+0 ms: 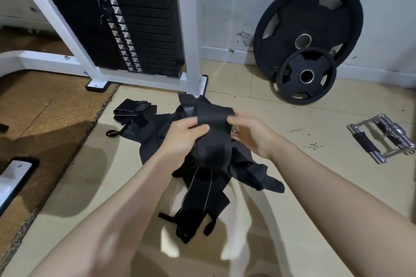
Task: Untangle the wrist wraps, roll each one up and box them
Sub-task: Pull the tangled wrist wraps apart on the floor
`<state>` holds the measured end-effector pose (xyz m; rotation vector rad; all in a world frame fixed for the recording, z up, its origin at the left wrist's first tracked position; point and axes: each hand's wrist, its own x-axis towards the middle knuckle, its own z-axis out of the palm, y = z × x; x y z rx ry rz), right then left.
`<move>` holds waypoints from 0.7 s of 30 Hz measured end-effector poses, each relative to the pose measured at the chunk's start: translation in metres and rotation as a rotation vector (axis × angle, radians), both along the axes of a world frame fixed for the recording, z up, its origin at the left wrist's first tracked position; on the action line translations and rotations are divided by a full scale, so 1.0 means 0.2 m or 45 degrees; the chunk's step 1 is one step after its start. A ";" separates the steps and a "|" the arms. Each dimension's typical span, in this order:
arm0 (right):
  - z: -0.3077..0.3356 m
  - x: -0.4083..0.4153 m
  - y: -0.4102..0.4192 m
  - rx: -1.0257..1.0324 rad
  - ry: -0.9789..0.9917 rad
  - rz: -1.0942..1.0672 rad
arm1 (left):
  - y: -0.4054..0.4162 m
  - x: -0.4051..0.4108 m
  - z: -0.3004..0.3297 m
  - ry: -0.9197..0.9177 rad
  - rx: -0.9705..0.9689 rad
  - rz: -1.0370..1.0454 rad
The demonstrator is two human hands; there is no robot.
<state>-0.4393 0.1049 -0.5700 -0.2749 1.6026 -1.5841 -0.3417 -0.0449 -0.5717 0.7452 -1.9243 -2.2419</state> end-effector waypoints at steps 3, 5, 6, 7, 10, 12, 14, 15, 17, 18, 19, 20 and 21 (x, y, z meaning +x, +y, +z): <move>0.08 0.00 -0.06 -0.168 -0.286 -0.200 | -0.02 0.05 -0.02 -0.034 -0.293 -0.237; 0.09 -0.01 -0.08 -0.194 -0.426 -0.262 | -0.06 0.08 -0.07 -0.105 -0.465 -0.391; 0.08 -0.01 -0.08 -0.199 -0.452 -0.270 | -0.08 0.10 -0.10 -0.140 -0.556 -0.474; 0.07 -0.01 -0.07 -0.215 -0.467 -0.274 | -0.10 0.11 -0.12 -0.173 -0.678 -0.578; 0.06 -0.02 -0.06 -0.266 -0.384 -0.364 | -0.11 0.16 -0.20 -0.309 -0.940 -0.750; 0.05 -0.02 -0.06 -0.216 -0.270 -0.361 | -0.10 0.18 -0.18 -0.349 -0.719 -0.598; 0.05 0.00 -0.06 -0.176 -0.215 -0.321 | -0.09 0.17 -0.15 -0.275 -0.265 -0.417; 0.05 0.00 -0.07 -0.178 -0.221 -0.338 | -0.09 0.17 -0.12 -0.249 -0.081 -0.375; 0.04 0.01 -0.09 -0.217 -0.259 -0.422 | -0.09 0.06 -0.11 -0.195 -0.041 -0.395; 0.04 0.01 -0.10 -0.252 -0.278 -0.465 | -0.08 0.02 -0.10 -0.218 -0.102 -0.432; 0.03 0.01 -0.11 -0.289 -0.305 -0.515 | -0.07 -0.01 -0.09 -0.265 -0.189 -0.516; 0.03 0.01 -0.13 -0.338 -0.344 -0.567 | -0.06 -0.04 -0.09 -0.312 -0.294 -0.581; 0.03 0.02 -0.14 -0.379 -0.385 -0.613 | -0.03 -0.03 -0.09 -0.313 -0.406 -0.611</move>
